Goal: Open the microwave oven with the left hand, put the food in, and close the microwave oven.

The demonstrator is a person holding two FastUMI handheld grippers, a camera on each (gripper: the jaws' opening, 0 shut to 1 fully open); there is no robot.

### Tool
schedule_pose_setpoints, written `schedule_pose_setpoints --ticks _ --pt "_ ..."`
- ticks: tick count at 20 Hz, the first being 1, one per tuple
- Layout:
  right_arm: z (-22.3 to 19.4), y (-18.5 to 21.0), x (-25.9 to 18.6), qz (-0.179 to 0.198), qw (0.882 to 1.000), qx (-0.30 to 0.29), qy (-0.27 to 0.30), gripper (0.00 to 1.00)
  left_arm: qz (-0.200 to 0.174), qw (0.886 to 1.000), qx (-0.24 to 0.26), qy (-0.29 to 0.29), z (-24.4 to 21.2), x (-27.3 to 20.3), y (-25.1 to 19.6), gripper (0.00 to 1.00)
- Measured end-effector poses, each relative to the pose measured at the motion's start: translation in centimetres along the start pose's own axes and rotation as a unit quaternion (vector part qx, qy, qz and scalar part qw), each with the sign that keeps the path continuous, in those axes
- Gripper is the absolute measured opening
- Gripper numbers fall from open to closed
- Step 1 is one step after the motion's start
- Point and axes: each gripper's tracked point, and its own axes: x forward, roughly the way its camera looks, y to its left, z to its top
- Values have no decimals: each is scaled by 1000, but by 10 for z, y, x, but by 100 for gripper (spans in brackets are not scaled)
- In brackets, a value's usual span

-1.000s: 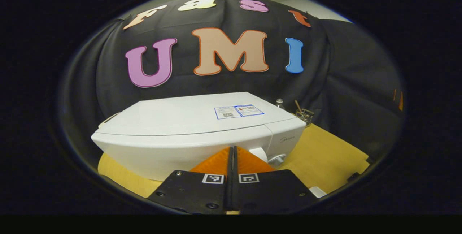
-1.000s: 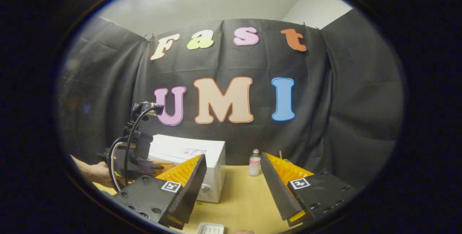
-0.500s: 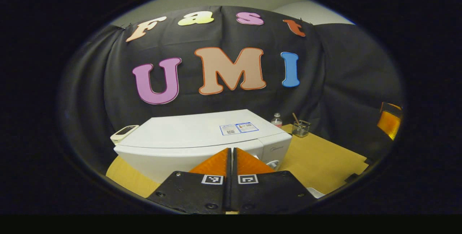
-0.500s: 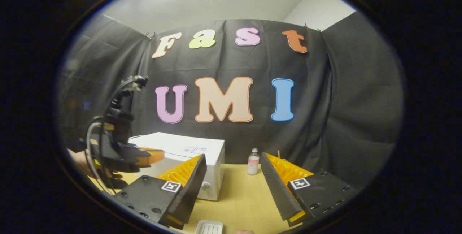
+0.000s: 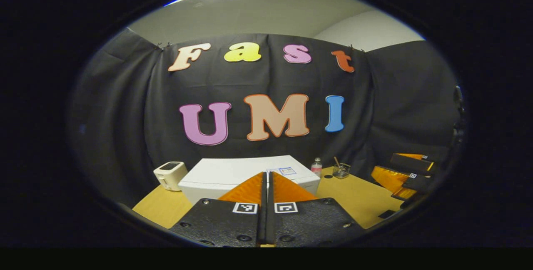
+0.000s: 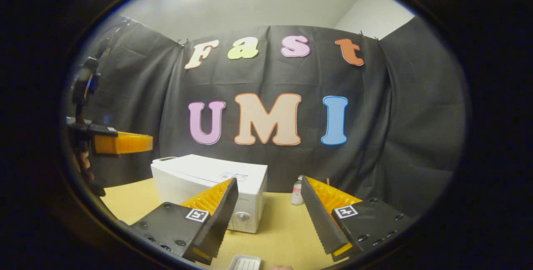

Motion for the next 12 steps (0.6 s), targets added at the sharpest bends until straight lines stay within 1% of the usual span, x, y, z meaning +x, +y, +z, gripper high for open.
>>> schedule_pose_setpoints --ticks 2,5,7,8,9,12 --pt "6 6 -7 9 1000 -6 -2 84 11 1000 1 -12 8 -12 4 0" --pt "11 15 -17 23 1000 -8 -4 84 38 999 4 -17 7 -29 8 90" --pt "10 16 -28 30 1000 -4 1 84 32 999 -8 -10 1 -39 -1 100" --pt "10 16 -31 34 999 -1 3 84 30 999 -17 -9 0 -44 -5 99" --pt "10 16 -33 36 999 -1 4 84 29 999 -22 -8 -1 -49 -7 100" --pt "12 14 -41 40 999 -10 -1 84 36 999 -21 -8 -1 -58 -8 99"
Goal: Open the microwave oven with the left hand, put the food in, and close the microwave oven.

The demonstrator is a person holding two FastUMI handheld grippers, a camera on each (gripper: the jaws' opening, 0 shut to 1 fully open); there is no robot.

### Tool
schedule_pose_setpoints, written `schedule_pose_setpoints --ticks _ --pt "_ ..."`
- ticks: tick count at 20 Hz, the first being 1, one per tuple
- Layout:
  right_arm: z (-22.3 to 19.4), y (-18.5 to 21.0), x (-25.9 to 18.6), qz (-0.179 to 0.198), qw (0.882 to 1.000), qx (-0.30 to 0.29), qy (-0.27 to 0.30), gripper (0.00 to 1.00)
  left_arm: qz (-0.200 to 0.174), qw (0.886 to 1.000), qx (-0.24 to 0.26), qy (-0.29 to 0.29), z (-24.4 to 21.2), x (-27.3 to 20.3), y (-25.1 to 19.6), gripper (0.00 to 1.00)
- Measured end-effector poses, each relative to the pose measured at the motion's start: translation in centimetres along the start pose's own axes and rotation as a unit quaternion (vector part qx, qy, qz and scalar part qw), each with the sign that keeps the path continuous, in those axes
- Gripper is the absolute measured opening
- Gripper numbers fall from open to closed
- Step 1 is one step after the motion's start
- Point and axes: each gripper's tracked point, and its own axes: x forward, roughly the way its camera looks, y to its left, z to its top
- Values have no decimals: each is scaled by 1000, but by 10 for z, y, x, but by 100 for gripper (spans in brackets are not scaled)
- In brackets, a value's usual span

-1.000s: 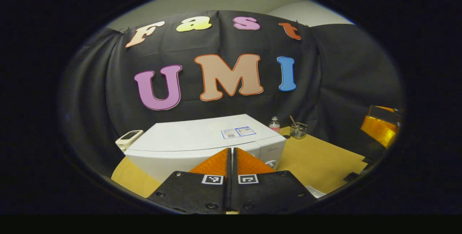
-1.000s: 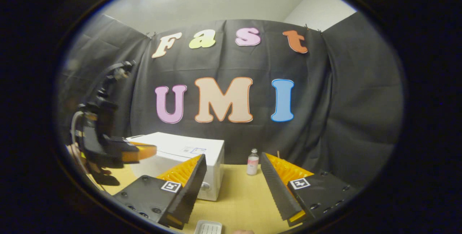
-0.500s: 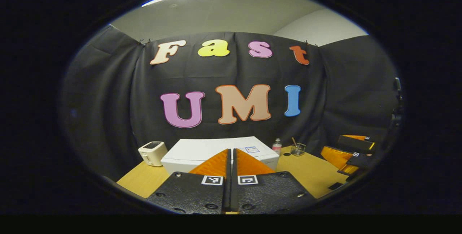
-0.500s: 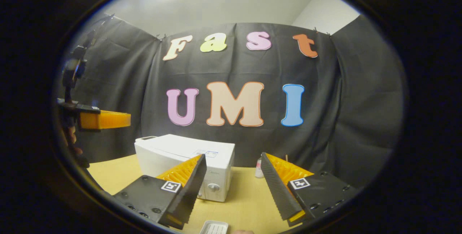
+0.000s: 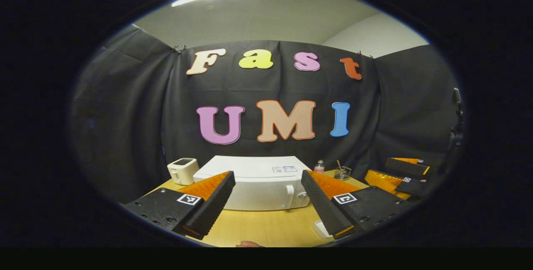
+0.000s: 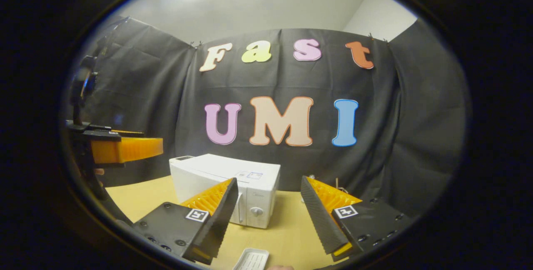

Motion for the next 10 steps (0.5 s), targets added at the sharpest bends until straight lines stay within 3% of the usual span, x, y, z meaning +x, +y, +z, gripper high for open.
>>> schedule_pose_setpoints --ticks 2,4,10 --pt "3 -5 -5 -5 1000 -2 -5 84 0 1000 1 -3 4 -7 -3 100" --pt "7 -10 -8 -11 1000 1 -10 96 1 1000 2 -8 8 -10 -6 99" --pt "17 -15 -20 -11 1000 -8 -22 96 -7 1000 -2 -9 13 -14 -18 99"
